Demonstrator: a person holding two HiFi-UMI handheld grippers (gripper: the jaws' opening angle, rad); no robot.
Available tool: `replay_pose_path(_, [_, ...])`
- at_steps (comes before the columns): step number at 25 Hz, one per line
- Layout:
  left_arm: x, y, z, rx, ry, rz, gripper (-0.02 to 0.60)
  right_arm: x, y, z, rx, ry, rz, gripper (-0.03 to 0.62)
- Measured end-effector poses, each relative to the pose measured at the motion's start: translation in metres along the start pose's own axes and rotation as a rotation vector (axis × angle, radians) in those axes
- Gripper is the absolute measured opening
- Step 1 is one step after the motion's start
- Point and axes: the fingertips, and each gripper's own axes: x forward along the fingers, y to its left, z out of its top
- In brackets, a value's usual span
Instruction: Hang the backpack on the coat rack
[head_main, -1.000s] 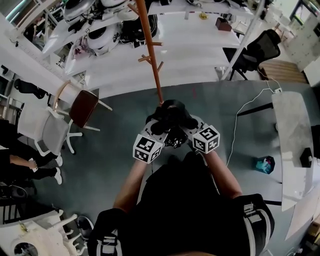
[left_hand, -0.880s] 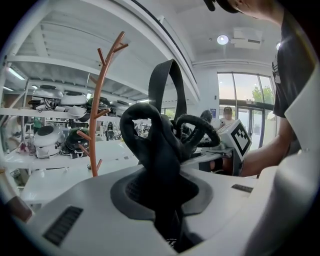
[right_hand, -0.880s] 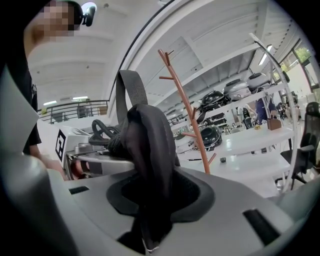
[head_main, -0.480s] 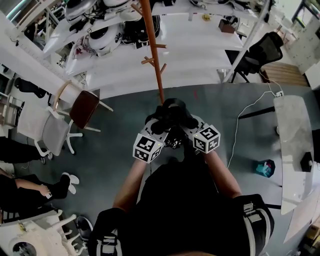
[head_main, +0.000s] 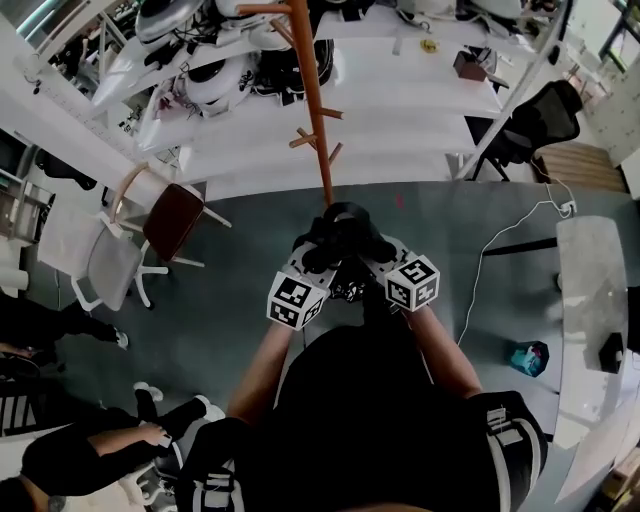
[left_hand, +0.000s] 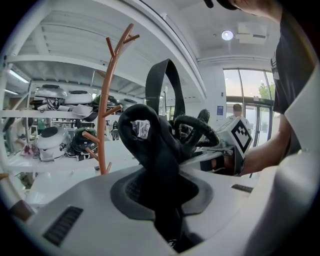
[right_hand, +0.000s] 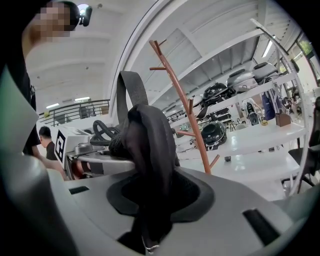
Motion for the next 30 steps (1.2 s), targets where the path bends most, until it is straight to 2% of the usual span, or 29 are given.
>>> replay_pose_path(11, [0.065, 0.057, 0.028, -0.024, 0.004, 0.051, 0.086, 0.042, -0.069, 0.04, -0.043, 0.053, 0.042, 0.127])
replay_pose_path(21, [0.106, 0.085, 0.05, -0.046, -0.001, 0.093, 0.084, 0.062, -0.113, 0.065, -0.059, 0.085, 0.08, 0.127])
replay_pose_path(30, [0.129, 0.114, 0.065, -0.084, -0.002, 0.157, 0.084, 0.088, -0.138, 0.086, -0.078, 0.125, 0.156, 0.127])
